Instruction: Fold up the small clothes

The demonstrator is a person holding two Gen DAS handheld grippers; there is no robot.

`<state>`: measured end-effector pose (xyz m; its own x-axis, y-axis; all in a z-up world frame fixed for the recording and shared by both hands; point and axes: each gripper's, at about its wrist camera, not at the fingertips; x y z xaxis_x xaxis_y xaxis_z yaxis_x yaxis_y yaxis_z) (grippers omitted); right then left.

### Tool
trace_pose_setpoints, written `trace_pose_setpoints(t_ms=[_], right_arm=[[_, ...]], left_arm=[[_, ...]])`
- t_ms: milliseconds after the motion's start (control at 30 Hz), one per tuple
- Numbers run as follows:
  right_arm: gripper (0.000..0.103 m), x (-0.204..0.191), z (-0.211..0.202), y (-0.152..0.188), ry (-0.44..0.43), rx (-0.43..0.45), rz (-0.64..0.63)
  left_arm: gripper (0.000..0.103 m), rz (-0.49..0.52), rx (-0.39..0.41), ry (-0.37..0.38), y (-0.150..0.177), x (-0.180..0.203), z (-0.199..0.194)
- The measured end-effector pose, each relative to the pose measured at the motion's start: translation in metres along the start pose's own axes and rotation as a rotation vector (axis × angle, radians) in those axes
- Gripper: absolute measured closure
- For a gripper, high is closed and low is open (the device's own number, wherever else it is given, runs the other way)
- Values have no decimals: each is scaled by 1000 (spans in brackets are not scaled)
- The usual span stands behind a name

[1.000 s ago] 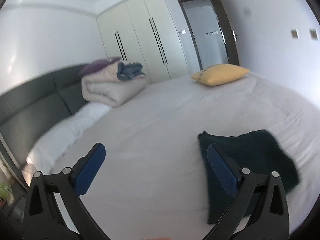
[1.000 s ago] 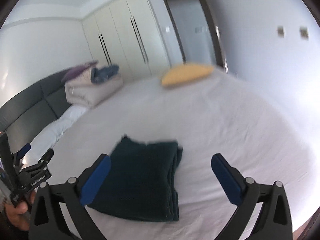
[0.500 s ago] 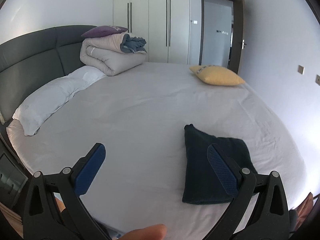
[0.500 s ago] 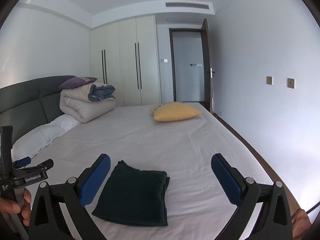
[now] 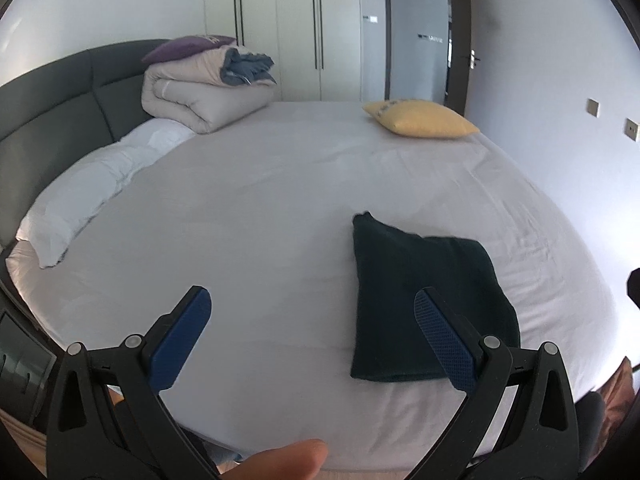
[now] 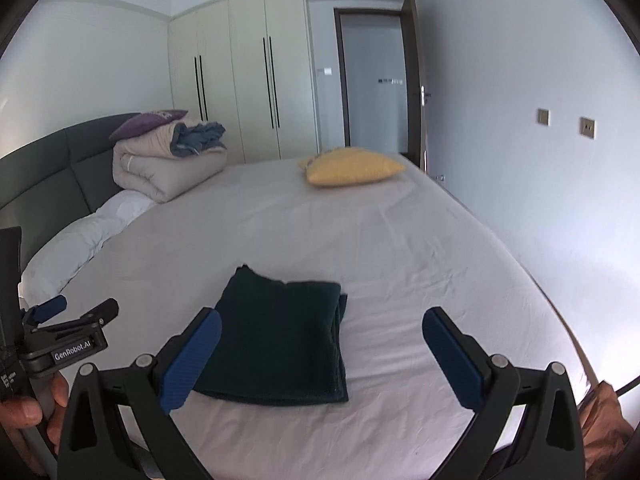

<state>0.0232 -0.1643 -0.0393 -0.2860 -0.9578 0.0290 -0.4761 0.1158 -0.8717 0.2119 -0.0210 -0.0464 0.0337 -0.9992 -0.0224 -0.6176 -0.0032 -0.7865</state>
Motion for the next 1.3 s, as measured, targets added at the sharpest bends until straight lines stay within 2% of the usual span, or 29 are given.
trace_pose_setpoints(t_ms=[333,567,1300], right_arm=[[0,-7,27,16,9,-94,-24],[0,-11,39,23,13,-139,-36],[0,-13,45,28,24,-155,-35]], left_arm=[[0,25,-58,22,11,15,38],[0,27,-69,32,16,18,51],[0,18,-95,66,29,22,63]])
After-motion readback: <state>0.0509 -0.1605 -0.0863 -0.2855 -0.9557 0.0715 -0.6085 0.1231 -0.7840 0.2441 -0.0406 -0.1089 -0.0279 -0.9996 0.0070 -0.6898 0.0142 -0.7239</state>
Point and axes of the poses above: each gripper's, at about its wrist camera, not at the fingertips, and z roughly the way its jaws point, x to its right, y to its underside
